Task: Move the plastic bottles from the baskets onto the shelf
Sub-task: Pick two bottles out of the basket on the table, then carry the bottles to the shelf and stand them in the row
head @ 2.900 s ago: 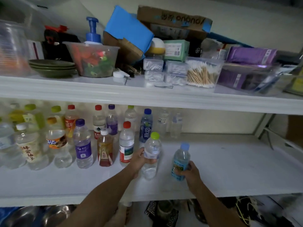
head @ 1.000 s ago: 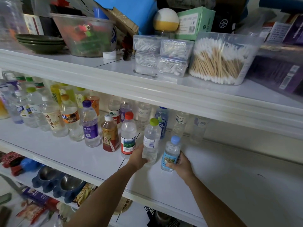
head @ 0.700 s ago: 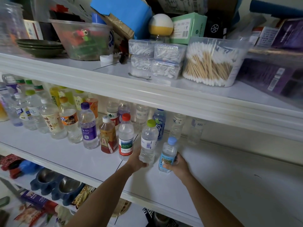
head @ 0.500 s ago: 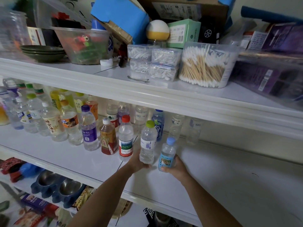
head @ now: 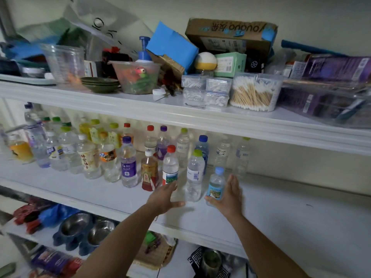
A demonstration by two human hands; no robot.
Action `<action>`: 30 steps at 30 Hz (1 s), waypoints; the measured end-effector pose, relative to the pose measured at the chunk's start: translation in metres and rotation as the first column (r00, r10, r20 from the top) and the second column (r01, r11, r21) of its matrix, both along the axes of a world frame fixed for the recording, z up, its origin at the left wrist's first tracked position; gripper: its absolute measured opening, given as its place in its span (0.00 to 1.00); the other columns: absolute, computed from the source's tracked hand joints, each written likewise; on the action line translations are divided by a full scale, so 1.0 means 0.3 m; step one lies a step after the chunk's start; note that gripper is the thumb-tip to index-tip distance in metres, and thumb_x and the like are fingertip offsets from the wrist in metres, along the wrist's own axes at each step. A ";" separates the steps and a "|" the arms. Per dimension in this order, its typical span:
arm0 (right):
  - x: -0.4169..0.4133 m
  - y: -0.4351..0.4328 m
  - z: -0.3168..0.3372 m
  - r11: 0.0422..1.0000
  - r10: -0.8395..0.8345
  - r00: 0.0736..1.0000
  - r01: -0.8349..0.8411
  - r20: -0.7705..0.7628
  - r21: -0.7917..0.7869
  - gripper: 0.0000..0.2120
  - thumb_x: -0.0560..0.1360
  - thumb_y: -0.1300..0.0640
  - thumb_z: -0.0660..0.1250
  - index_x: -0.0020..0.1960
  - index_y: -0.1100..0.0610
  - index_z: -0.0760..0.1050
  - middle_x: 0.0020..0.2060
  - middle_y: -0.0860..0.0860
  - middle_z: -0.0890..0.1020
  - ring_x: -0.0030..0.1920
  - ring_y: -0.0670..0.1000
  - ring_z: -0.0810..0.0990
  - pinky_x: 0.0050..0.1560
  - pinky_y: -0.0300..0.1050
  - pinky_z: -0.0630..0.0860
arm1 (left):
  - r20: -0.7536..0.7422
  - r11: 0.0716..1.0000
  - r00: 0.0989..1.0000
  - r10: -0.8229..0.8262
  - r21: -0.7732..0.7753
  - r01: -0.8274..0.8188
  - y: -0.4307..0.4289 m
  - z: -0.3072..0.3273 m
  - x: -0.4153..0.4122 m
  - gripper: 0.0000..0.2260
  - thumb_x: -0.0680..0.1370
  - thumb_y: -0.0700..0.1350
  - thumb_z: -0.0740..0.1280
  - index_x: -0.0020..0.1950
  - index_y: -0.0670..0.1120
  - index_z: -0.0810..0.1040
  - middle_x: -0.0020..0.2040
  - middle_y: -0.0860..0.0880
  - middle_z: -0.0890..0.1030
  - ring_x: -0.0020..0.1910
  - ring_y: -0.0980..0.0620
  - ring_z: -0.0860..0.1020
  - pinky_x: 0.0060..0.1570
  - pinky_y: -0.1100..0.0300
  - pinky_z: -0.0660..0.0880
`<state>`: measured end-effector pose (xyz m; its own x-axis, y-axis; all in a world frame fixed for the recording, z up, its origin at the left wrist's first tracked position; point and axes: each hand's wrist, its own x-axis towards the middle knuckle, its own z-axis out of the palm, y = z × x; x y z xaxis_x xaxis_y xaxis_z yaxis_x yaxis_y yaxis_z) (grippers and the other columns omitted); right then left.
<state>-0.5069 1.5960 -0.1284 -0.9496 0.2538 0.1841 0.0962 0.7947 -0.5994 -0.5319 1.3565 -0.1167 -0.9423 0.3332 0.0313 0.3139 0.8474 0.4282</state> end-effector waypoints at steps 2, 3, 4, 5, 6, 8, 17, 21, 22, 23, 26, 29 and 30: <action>0.049 -0.038 0.018 0.998 -0.011 0.999 0.013 -0.047 0.053 0.62 0.64 0.36 0.75 0.78 0.57 0.36 0.78 0.55 0.40 0.78 0.52 0.38 0.75 0.51 0.37 | -0.096 0.991 0.995 -0.015 -0.137 0.002 -0.069 0.014 0.029 0.43 0.73 0.66 0.65 0.79 0.48 0.51 0.79 0.47 0.57 0.76 0.47 0.58 0.73 0.50 0.60; 0.076 -0.060 0.027 0.993 -0.002 0.998 0.009 -0.059 0.114 0.63 0.64 0.34 0.74 0.78 0.57 0.35 0.78 0.54 0.39 0.78 0.51 0.37 0.74 0.49 0.35 | -0.122 0.982 0.992 -0.024 -0.191 0.001 -0.104 0.023 0.045 0.44 0.73 0.67 0.63 0.80 0.47 0.48 0.80 0.47 0.52 0.78 0.48 0.54 0.75 0.51 0.55; 0.103 -0.087 0.036 0.983 0.018 0.998 -0.006 -0.061 0.185 0.63 0.63 0.33 0.73 0.77 0.56 0.33 0.78 0.54 0.37 0.77 0.51 0.36 0.74 0.48 0.33 | -0.137 0.971 0.990 -0.031 -0.240 -0.003 -0.141 0.033 0.064 0.45 0.73 0.68 0.61 0.80 0.47 0.45 0.80 0.48 0.48 0.79 0.49 0.49 0.76 0.51 0.49; 0.130 -0.120 0.045 0.967 0.046 0.997 -0.031 -0.056 0.253 0.64 0.63 0.31 0.71 0.77 0.56 0.31 0.77 0.54 0.36 0.77 0.50 0.34 0.73 0.48 0.32 | -0.149 0.958 0.988 -0.034 -0.286 -0.010 -0.181 0.041 0.084 0.46 0.74 0.69 0.60 0.80 0.47 0.42 0.80 0.48 0.44 0.79 0.49 0.45 0.77 0.51 0.45; 0.156 -0.159 0.054 0.952 0.079 0.996 -0.062 -0.045 0.301 0.64 0.63 0.30 0.70 0.76 0.56 0.30 0.77 0.54 0.35 0.76 0.50 0.33 0.74 0.48 0.32 | -0.157 0.944 0.987 -0.033 -0.329 -0.021 -0.224 0.050 0.108 0.46 0.74 0.69 0.59 0.79 0.47 0.40 0.80 0.47 0.42 0.79 0.48 0.42 0.76 0.51 0.42; 0.204 -0.262 0.073 0.929 0.152 0.988 -0.138 -0.013 0.344 0.63 0.64 0.30 0.70 0.76 0.56 0.30 0.76 0.51 0.33 0.76 0.49 0.32 0.75 0.50 0.34 | -0.165 0.920 0.986 -0.023 -0.390 -0.044 -0.323 0.067 0.167 0.47 0.74 0.69 0.58 0.79 0.46 0.37 0.79 0.47 0.38 0.78 0.47 0.38 0.76 0.50 0.40; 0.322 -0.940 0.104 0.725 0.544 0.826 -0.551 0.147 0.413 0.51 0.73 0.29 0.58 0.78 0.56 0.33 0.77 0.53 0.34 0.77 0.51 0.35 0.75 0.50 0.35 | -0.168 0.821 0.949 0.268 -0.475 -0.316 -0.939 0.081 0.513 0.42 0.78 0.63 0.59 0.77 0.48 0.33 0.78 0.48 0.33 0.75 0.47 0.31 0.74 0.46 0.34; 0.372 -1.283 0.110 0.565 0.687 0.697 -0.689 0.203 0.454 0.51 0.72 0.27 0.55 0.78 0.57 0.34 0.77 0.54 0.35 0.77 0.52 0.35 0.76 0.52 0.35 | -0.141 0.767 0.882 0.450 -0.446 -0.462 -1.230 0.088 0.720 0.48 0.74 0.71 0.58 0.78 0.47 0.35 0.78 0.48 0.34 0.77 0.45 0.34 0.74 0.46 0.35; 0.395 -1.376 0.112 0.520 0.722 0.659 -0.718 0.211 0.463 0.52 0.72 0.26 0.54 0.78 0.57 0.34 0.77 0.54 0.36 0.78 0.53 0.35 0.76 0.52 0.36 | -0.152 0.739 0.856 0.494 -0.445 -0.506 -1.304 0.089 0.787 0.48 0.73 0.71 0.58 0.78 0.47 0.35 0.78 0.47 0.35 0.77 0.45 0.34 0.74 0.45 0.35; 0.417 -1.464 0.112 0.474 0.754 0.619 -0.743 0.218 0.473 0.52 0.71 0.26 0.52 0.78 0.57 0.34 0.78 0.54 0.36 0.78 0.53 0.36 0.76 0.52 0.37 | -0.159 0.706 0.824 0.544 -0.443 -0.552 -1.369 0.093 0.856 0.48 0.73 0.71 0.58 0.79 0.47 0.36 0.78 0.47 0.35 0.77 0.45 0.35 0.74 0.45 0.35; 0.508 -1.721 0.129 0.330 0.846 0.478 -0.817 0.234 0.473 0.52 0.71 0.26 0.54 0.78 0.57 0.34 0.78 0.54 0.37 0.78 0.52 0.36 0.77 0.52 0.38 | -0.164 0.597 0.715 0.680 -0.443 -0.669 -1.559 0.096 1.053 0.48 0.73 0.71 0.58 0.79 0.47 0.36 0.79 0.47 0.36 0.77 0.45 0.35 0.74 0.45 0.36; 0.613 -1.951 0.142 0.190 0.909 0.334 -0.865 0.251 0.465 0.52 0.72 0.28 0.56 0.78 0.57 0.34 0.78 0.55 0.36 0.78 0.53 0.36 0.77 0.53 0.37 | -0.156 0.477 0.586 0.795 -0.437 -0.763 -1.711 0.091 1.251 0.48 0.73 0.71 0.58 0.79 0.47 0.35 0.79 0.48 0.35 0.77 0.46 0.34 0.74 0.45 0.35; 0.652 -2.020 0.146 0.145 0.922 0.288 -0.876 0.257 0.459 0.52 0.72 0.28 0.56 0.78 0.58 0.34 0.77 0.55 0.36 0.78 0.53 0.35 0.76 0.53 0.36 | -0.152 0.433 0.540 0.828 -0.437 -0.788 -1.755 0.088 1.315 0.48 0.73 0.71 0.58 0.78 0.47 0.35 0.79 0.48 0.35 0.77 0.46 0.34 0.74 0.44 0.35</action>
<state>-0.3114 0.9901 -0.0846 -0.4247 -0.9049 0.0287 -0.9002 0.4187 -0.1198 -0.1373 0.8302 -0.0903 -0.7804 -0.6247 0.0258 -0.6252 0.7795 -0.0386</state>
